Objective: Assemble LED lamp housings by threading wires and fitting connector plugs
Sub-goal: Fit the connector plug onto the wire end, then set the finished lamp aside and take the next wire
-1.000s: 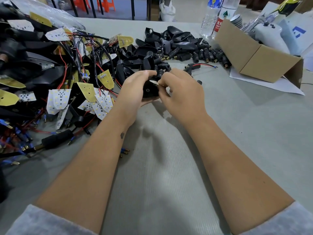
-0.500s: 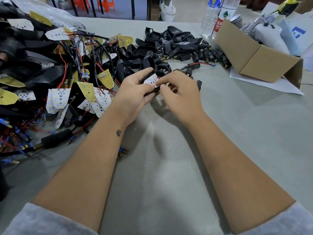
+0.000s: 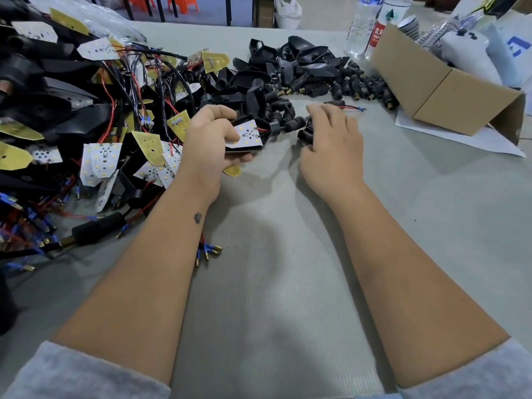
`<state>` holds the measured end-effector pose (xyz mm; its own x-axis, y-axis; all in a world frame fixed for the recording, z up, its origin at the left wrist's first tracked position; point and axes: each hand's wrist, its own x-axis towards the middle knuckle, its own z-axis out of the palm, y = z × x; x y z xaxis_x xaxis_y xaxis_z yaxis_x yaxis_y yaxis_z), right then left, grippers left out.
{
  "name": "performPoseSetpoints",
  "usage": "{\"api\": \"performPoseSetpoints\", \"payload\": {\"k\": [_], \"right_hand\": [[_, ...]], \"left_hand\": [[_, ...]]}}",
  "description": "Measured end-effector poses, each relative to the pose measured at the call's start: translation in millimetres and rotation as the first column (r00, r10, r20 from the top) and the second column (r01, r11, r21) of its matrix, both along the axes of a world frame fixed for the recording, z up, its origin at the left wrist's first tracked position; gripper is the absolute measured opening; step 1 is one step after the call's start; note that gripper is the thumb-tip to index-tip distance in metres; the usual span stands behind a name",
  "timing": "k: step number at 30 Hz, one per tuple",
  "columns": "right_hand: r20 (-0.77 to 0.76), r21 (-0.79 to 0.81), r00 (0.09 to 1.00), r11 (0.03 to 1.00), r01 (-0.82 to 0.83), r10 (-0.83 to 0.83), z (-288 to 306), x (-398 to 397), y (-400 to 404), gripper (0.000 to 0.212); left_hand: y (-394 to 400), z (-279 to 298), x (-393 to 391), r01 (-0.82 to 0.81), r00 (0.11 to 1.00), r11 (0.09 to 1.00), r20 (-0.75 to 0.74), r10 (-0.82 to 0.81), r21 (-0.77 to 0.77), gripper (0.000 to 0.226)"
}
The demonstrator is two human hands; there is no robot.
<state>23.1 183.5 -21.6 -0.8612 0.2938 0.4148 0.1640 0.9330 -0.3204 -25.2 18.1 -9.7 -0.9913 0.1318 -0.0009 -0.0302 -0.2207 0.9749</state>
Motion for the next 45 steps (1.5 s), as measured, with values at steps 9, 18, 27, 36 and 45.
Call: {"api": "performPoseSetpoints", "payload": {"k": [9,18,27,36,45], "right_hand": [[0.009,0.009,1.0,1.0,0.019,-0.019,-7,-5,9,0.04],[-0.173,0.018,0.984,0.999,-0.03,0.033,2,-3,6,0.02],[-0.296,-0.27,0.941,0.931,-0.247,0.164,2,-2,5,0.005],[-0.219,-0.164,0.968,0.973,-0.163,0.125,1,3,2,0.017],[-0.192,-0.188,0.961,0.954,-0.234,0.198,0,3,0,0.011]], "left_hand": [[1,1,2,-0.008,1.0,1.0,0.004,0.007,0.023,0.031],[3,0,-6,-0.239,0.97,0.908,0.117,0.211,0.343,0.029],[2,-4,-10,-0.304,0.951,0.862,0.187,0.248,0.406,0.024],[3,-4,-10,-0.31,0.949,0.873,0.182,0.259,0.377,0.022],[2,-4,-10,-0.278,0.96,0.887,0.151,0.238,0.369,0.028]]}}
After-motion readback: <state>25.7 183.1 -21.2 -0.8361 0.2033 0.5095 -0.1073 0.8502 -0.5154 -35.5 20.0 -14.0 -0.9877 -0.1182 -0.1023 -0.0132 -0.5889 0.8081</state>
